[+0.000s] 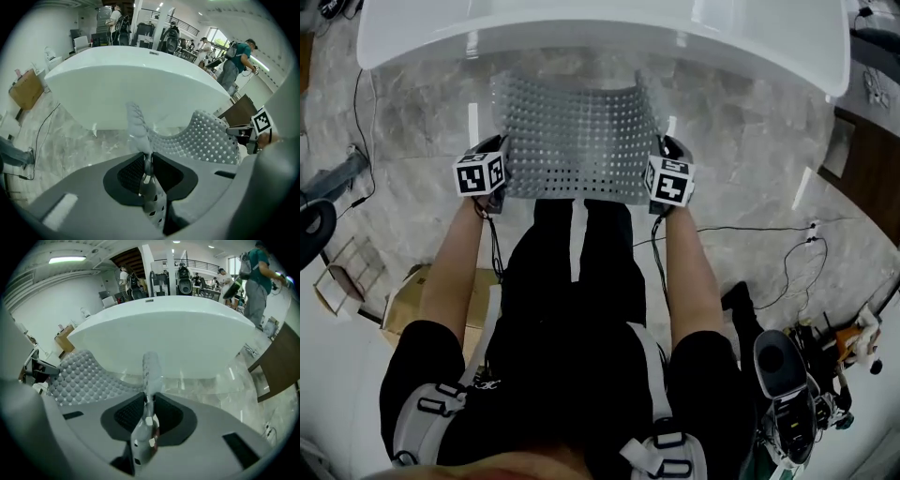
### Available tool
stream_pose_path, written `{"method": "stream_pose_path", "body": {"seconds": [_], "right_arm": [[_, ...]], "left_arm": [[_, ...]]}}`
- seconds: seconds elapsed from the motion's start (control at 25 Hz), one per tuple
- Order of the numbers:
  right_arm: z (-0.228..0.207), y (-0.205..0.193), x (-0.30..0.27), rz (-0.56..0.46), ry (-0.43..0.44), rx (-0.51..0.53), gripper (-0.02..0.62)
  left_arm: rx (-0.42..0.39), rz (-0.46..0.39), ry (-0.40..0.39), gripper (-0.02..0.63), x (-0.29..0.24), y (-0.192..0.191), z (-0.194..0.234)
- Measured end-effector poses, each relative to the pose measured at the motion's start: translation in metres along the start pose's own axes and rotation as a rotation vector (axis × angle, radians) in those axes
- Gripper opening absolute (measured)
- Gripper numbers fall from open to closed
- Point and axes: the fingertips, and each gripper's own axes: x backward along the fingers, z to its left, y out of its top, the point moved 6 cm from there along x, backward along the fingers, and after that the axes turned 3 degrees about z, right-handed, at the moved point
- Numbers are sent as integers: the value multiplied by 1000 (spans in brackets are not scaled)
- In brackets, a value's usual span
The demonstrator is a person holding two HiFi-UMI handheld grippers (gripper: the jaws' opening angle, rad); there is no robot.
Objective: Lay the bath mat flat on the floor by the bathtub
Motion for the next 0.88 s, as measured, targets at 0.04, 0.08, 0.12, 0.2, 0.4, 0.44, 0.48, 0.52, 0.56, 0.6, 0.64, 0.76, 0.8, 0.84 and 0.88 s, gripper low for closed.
{"method": "stream_pose_path", "body": {"seconds": [0.04,0.08,0.12,0.2,0.4,0.44,0.48,0.52,0.56,0.6,0.64,0.76,0.8,0.84,0.88], "right_arm": [[-6,-4,-14,4,-3,-21,72],[-11,-7,-29,7,-5,-46,72],[-17,-11,-43,8,-8,-70,72],[-26,-20,-70,3,-21,-111,72],[-45,-38,-133,-44,-38,-134,72],[-50,-43,-145,-48,-40,-128,72],[-56,-46,-158,-53,-44,-124,72],[-63,-48,-172,-61,-51,-125,72],[-69,-50,-185,-69,-58,-127,72],[-76,-52,-199,-78,-65,-129,72],[-84,-54,-212,-87,-70,-125,72],[-104,-60,-250,-91,-83,-82,72],[-108,-63,-262,-80,-88,-68,72],[-110,-65,-273,-66,-91,-60,74],[-111,-67,-283,-49,-93,-56,75]], "left_arm": [[0,-1,-7,61,-15,1,2],[3,-2,-14,61,-30,2,4],[4,-2,-20,61,-46,4,7],[-4,-4,-25,61,-77,5,15],[-9,-12,-4,61,-148,4,37],[-5,-10,5,61,-161,2,40],[-5,-12,13,61,-176,3,43],[-8,-18,20,61,-191,6,46],[-12,-26,27,61,-206,10,48],[-17,-32,33,61,-220,13,49],[-23,-36,39,63,-233,14,50],[-48,-39,56,67,-270,12,53],[-54,-37,60,68,-281,11,56],[-56,-33,64,71,-291,8,61],[-53,-23,69,72,-298,5,66]]}}
